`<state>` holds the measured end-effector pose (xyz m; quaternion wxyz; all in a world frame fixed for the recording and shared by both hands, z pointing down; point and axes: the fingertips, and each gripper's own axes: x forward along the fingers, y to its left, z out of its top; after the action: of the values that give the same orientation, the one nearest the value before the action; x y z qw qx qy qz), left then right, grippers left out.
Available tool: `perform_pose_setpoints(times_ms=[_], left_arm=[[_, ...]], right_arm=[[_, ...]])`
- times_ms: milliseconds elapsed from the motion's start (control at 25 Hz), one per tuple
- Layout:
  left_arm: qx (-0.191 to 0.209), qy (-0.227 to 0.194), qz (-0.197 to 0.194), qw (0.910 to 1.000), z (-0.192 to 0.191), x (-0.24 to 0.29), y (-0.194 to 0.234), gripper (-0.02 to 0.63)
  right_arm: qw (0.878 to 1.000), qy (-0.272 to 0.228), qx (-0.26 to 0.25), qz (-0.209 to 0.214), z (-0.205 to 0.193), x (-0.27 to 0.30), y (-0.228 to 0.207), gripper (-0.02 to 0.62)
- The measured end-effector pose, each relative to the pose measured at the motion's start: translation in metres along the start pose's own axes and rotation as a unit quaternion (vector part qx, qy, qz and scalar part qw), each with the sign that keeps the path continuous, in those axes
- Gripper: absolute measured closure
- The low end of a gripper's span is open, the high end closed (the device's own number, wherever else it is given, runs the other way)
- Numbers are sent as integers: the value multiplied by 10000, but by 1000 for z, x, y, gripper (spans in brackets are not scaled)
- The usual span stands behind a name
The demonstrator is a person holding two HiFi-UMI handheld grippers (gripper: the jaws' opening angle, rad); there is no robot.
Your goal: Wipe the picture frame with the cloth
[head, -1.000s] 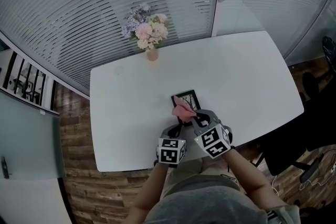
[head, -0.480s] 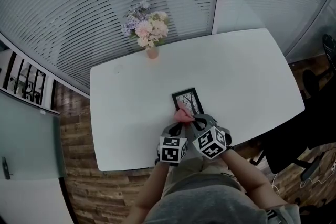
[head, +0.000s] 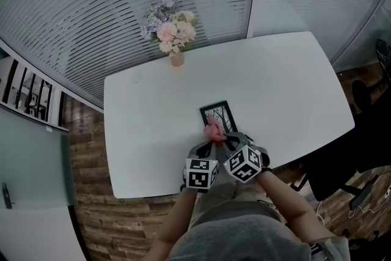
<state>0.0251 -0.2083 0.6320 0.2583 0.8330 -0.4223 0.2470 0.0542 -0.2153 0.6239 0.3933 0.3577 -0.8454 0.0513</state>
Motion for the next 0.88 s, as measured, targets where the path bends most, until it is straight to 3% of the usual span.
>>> perform_pose_setpoints(times_ms=[880], left_arm=[[-66,1,42,10000,-1,1,1,604]], right_arm=[[9980,229,278,-519,-29,-16,-40,579]])
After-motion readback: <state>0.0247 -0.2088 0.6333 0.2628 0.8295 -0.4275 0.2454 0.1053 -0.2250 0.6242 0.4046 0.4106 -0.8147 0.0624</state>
